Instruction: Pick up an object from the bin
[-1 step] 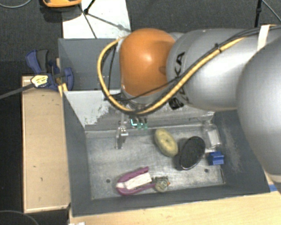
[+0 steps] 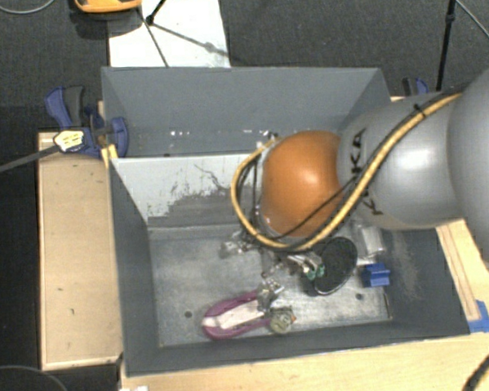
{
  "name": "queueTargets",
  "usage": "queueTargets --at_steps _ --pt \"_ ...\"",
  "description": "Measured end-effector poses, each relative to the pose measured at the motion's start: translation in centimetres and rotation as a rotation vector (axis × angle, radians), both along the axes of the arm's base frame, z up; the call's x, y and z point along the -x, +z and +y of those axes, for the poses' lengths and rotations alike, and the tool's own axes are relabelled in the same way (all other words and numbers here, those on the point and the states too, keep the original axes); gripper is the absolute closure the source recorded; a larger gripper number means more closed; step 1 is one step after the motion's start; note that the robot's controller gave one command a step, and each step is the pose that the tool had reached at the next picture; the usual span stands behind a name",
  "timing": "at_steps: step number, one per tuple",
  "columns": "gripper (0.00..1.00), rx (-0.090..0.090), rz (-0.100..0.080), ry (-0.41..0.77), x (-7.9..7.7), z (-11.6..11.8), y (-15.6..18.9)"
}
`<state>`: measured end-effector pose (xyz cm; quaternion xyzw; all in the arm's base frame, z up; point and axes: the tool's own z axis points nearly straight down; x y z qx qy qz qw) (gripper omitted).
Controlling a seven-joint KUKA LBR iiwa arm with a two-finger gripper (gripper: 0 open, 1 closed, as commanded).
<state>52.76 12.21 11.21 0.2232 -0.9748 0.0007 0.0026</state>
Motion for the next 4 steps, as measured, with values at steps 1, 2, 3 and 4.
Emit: queueTargets --at_steps 1,2,3,4 --pt "0.00 -0.004 -0.004 0.034 4.9 -0.2 -1.2" --pt "0.00 -0.006 -0.023 0.330 4.5 0.8 -3.2" --pt "1.00 -0.005 -0.016 0.319 4.8 0.5 -3.6" --pt "1.00 -0.004 -0.013 0.462 4.4 0.6 11.0"
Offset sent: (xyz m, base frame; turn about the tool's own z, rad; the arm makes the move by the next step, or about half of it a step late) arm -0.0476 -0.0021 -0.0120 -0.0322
